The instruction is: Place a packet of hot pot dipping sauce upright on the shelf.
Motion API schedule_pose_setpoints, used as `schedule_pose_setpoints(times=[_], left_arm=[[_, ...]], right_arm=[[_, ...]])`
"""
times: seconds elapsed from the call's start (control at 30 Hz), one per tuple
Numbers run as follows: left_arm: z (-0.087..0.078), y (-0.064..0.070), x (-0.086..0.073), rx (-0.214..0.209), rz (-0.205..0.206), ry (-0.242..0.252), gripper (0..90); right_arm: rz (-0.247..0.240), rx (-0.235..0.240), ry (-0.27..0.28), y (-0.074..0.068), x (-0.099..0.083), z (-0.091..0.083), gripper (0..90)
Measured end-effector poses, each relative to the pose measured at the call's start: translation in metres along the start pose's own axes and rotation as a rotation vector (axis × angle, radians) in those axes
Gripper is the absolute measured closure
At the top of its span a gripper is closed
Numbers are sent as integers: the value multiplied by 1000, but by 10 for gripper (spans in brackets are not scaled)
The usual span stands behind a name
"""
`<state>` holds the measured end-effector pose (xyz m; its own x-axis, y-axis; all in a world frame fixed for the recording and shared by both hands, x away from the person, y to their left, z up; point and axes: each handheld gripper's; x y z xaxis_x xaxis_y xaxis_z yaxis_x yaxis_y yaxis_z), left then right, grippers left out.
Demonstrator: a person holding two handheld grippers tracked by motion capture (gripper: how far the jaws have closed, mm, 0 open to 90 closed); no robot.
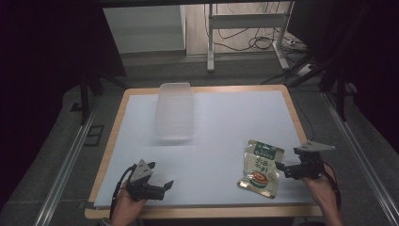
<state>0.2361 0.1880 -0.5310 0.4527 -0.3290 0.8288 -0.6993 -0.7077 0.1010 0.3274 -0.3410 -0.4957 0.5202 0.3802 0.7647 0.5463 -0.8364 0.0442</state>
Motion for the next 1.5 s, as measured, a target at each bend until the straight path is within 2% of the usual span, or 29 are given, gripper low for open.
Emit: schedule_pose_setpoints(times=[0.23, 0.37, 0.5, 0.6, 0.77, 0.87, 0.97, 1.1, 1.17, 1.2, 1.23, 1.3, 1.33, 1.37, 1.4, 1.43, 1.47, 1.5], left_arm=[[1, 1, 0, -1, 11, -8, 40], [2, 2, 0, -1, 19, -10, 39], [3, 3, 0, 0, 26, -12, 39], [3, 3, 0, 0, 27, -12, 38], [2, 3, 0, 5, 30, -10, 38], [2, 3, 0, 5, 30, -10, 38], [3, 3, 0, 5, 30, -12, 38], [2, 3, -1, 6, 30, -12, 38], [3, 3, -1, 7, 30, -13, 38], [3, 3, -1, 8, 31, -14, 38], [3, 3, -1, 8, 30, -15, 38], [3, 3, -1, 8, 31, -15, 38], [3, 3, -1, 9, 30, -15, 38], [3, 3, -1, 10, 31, -15, 38], [3, 3, -1, 10, 30, -16, 38], [3, 3, -1, 11, 30, -16, 38], [3, 3, -1, 11, 29, -17, 38], [3, 3, -1, 12, 29, -16, 38]], right_arm=[[-14, 39, -31, 2, 7, 19, 15], [8, 71, -38, 6, 11, 29, 18], [27, 123, -59, 9, 16, 42, 32], [42, 143, -66, 10, 17, 46, 45], [55, 208, -97, 8, 21, 51, 99], [22, 244, -116, 2, 22, 53, 98], [16, 272, -112, -1, 23, 53, 80], [-12, 256, -113, -8, 25, 54, 64], [-45, 215, -140, -12, 27, 53, 117], [-45, 215, -140, -12, 27, 53, 117], [-48, 169, -149, -14, 29, 53, 233], [-57, 161, -150, -15, 32, 51, 342], [-57, 161, -150, -15, 32, 51, 342], [-61, 149, -158, -15, 34, 51, 394], [-77, 139, -162, -17, 36, 51, 498], [-86, 132, -169, -18, 36, 52, 545], [-86, 132, -169, -18, 36, 52, 545], [-92, 130, -173, -18, 37, 52, 588]])
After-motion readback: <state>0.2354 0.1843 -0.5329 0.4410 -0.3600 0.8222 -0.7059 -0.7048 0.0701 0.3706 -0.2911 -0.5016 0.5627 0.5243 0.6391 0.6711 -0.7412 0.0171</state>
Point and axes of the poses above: each handheld gripper's, and its own axes: z roughly forward along the jaws, x roughly out of its top, y roughly to its right, and after that the axes turned 5 degrees about -x, right-handed
